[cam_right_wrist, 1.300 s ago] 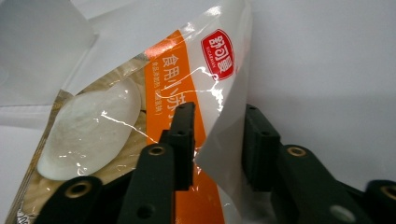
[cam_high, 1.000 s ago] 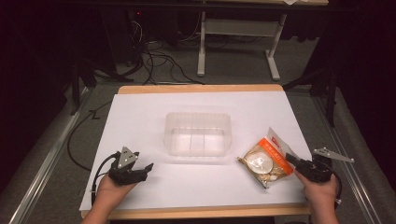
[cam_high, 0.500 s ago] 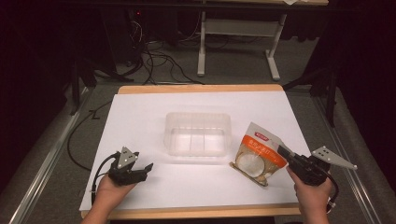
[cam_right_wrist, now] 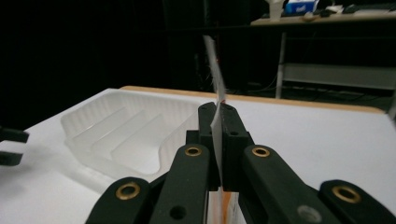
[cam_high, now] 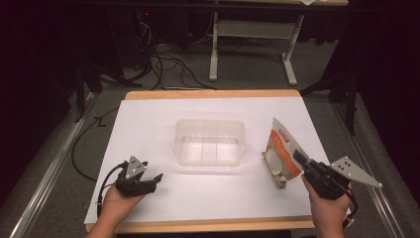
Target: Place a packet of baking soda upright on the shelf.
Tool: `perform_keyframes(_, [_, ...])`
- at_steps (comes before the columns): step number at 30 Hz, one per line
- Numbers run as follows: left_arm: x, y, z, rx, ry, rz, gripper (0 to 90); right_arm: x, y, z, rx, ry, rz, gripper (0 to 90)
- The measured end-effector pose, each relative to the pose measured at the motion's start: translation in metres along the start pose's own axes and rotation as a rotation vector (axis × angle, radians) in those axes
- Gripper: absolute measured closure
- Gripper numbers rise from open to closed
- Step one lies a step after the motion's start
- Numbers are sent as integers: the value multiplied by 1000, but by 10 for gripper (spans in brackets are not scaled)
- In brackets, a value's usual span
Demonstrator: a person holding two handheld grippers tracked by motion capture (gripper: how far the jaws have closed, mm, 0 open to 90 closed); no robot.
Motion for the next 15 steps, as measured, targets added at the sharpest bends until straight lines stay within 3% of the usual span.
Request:
perform_keyframes(6, [0, -1, 0, 4, -5, 0, 306, -2, -1, 12, -62, 12, -44, 900])
perform_keyframes(15, [0, 0, 0, 2, -6, 0, 306, -2, -3, 22, -110, 32, -79, 900])
Point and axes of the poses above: each handheld gripper's, and its own axes: y roughly backward along the jaws, z roughly out of its top, x roughly to its left, the point moved 7 cm from there along -y, roughly forward along the jaws, and after that the axes turned 9 degrees about -y, right-handed, at the moved point
